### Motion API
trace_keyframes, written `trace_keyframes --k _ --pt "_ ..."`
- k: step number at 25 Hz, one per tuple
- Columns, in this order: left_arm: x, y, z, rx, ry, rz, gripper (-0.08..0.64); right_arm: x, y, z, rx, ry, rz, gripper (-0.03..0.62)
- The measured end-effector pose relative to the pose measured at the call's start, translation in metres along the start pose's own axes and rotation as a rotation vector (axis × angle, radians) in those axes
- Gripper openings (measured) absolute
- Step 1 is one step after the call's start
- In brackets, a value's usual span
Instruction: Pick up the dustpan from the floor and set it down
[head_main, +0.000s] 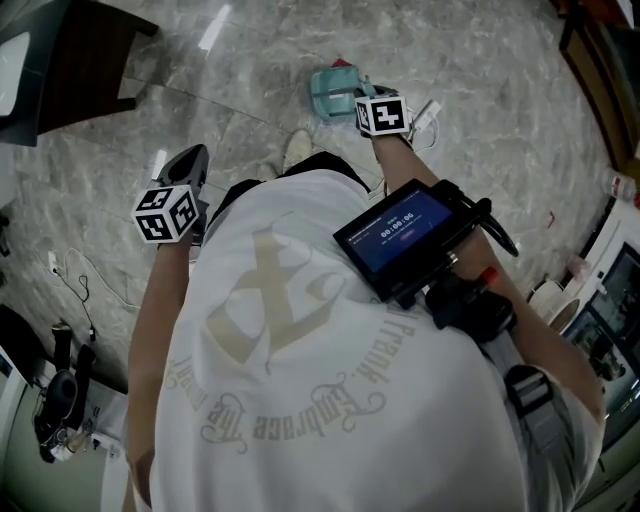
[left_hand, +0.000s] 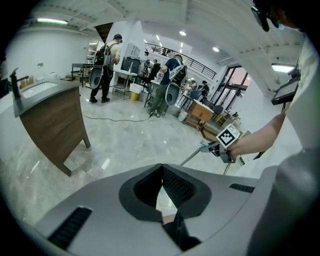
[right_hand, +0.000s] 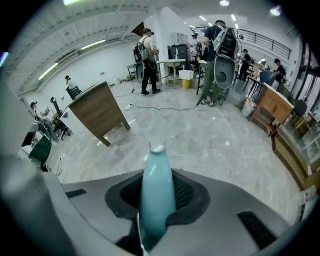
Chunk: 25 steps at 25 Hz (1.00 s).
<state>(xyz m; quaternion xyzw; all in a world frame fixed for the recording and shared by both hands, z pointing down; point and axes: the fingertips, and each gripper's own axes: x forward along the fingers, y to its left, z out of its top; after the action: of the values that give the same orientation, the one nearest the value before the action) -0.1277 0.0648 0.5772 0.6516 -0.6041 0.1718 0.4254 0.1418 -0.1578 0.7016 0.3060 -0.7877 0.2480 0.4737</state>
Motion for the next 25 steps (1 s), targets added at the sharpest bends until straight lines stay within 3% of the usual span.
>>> trace_keyframes --k 12,17,25 --pt "0.010 0.024 0.018 -0.036 -0.076 0.021 0.012 -0.007 0.046 0.038 -0.125 -0.076 0.180 0.101" --pt "0.021 0.011 0.024 -0.061 -0.089 0.037 0.012 -0.023 0.045 0.063 -0.175 -0.106 0.237 0.100" --pt "0.014 0.029 0.028 -0.068 -0.171 0.049 0.012 -0.037 0.089 0.098 -0.322 -0.151 0.307 0.101"
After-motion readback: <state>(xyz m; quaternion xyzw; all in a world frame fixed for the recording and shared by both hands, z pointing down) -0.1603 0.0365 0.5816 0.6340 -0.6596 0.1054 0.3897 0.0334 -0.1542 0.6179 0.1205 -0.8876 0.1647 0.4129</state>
